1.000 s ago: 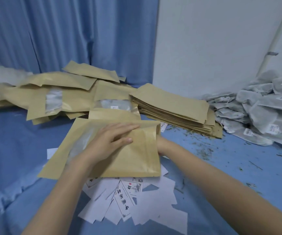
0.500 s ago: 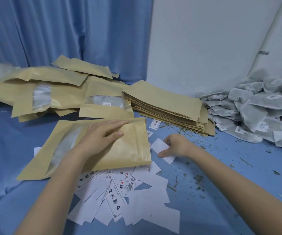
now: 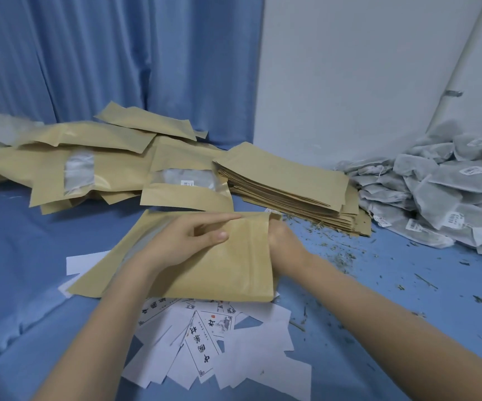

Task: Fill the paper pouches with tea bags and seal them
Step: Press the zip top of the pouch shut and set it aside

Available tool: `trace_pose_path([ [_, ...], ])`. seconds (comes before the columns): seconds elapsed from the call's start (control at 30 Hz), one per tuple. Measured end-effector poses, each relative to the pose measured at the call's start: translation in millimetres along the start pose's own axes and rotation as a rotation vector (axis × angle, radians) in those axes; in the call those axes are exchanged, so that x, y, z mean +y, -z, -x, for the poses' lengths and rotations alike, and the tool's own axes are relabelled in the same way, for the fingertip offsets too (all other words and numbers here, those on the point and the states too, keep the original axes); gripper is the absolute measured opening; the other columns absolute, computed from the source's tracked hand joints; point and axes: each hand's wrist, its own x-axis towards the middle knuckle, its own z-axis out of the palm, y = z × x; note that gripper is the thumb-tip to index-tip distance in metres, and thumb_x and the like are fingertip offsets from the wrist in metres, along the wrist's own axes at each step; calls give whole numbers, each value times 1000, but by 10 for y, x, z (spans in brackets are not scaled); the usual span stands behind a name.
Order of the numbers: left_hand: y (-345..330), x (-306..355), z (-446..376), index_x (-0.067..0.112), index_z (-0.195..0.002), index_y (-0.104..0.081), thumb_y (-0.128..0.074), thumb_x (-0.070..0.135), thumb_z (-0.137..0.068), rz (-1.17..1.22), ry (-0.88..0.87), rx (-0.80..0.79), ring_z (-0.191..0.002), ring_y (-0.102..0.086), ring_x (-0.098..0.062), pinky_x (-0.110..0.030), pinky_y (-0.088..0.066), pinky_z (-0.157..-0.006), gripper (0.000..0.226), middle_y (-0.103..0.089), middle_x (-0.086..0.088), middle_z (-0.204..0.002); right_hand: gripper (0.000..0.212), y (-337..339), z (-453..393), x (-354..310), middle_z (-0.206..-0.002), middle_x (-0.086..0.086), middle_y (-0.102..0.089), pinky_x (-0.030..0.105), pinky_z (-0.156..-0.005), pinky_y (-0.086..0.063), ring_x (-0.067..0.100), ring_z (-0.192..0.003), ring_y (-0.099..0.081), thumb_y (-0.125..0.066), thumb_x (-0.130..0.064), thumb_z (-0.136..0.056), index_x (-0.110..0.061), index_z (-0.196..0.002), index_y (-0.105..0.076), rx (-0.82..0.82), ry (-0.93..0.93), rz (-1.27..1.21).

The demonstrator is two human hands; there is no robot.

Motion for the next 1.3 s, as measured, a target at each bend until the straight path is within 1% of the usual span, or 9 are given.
trace_pose_path([
  [0.07,-22,78,-15,48,-122,-57,-56,39,-87,13,-6,-2,-116,-48,13,-4,-34,-90,36,-58,32,-120,27,-8,-44,-104,-110,24,-61,31,-84,-46,31,-101,-60,-54,12,-84,11,-110,-57,-91,-263,-113],
  [0.17,-21,177,-53,42,-129,-53,-54,37,-88,31,-46,78,-129,-36,10,-18,-31,-107,41,-49,25,-136,33,59,-72,-111,-101,4,-61,5,-71,-43,-8,-82,-61,-49,1,-92,6,-124,-48,-128,-360,-291],
  [0.33,87,525,6,57,-129,-46,-60,61,-81,-20,-195,202,-133,-25,14,-22,-25,-108,50,-33,33,-144,46,537,-315,-62,-127,23,-52,44,-101,-35,36,-120,-47,-62,-7,-85,4,-128,-47,-154,-235,-207],
  [0.5,9,885,-58,60,-138,-19,-72,69,-58,-186,-280,93,-138,-14,12,-22,-18,-112,96,-17,35,-149,32,1039,-604,-18,-129,28,-49,43,-104,-34,40,-122,-44,-38,-3,-98,9,-126,-47,-191,-279,8],
  [0.77,-138,1348,-337,57,-89,-57,-59,48,-85,97,-346,433,-86,-54,22,0,-37,-68,10,-62,41,-88,17,2185,-522,-256,-96,-3,-64,26,-76,-39,12,-87,-52,-50,-13,-92,-18,-92,-67,-372,-236,132],
  [0.93,-162,1709,-507,38,-87,-64,-58,43,-79,358,-391,407,-80,-62,12,-4,-43,-65,12,-69,28,-85,48,2783,-338,-281,-53,-33,-56,10,-52,-36,-19,-52,-48,-52,-5,-82,-38,-48,-60,-220,-244,192],
  [1.03,-245,1853,-655,30,-88,-68,-62,41,-78,508,-344,392,-80,-67,2,-11,-49,-65,16,-73,16,-87,23,3050,-183,-317,-63,-25,-63,11,-63,-38,-14,-61,-52,-57,-35,-88,-33,-67,-68,-51,-200,120],
  [1.13,-326,1906,-793,27,-85,-71,-63,35,-85,627,-253,395,-80,-69,-4,-16,-52,-64,11,-74,11,-87,60,3304,34,-204,-59,-9,-60,23,-60,-36,7,-57,-51,-44,-76,-75,-23,-71,-71,65,-274,62],
  [1.3,-453,1920,-905,27,-84,-73,-64,35,-81,801,-135,307,-76,-70,-8,-20,-53,-59,13,-74,6,-88,40,3510,474,54,-68,0,-66,21,-62,-39,6,-65,-54,-73,-60,-60,-22,-74,-73,20,-320,96],
])
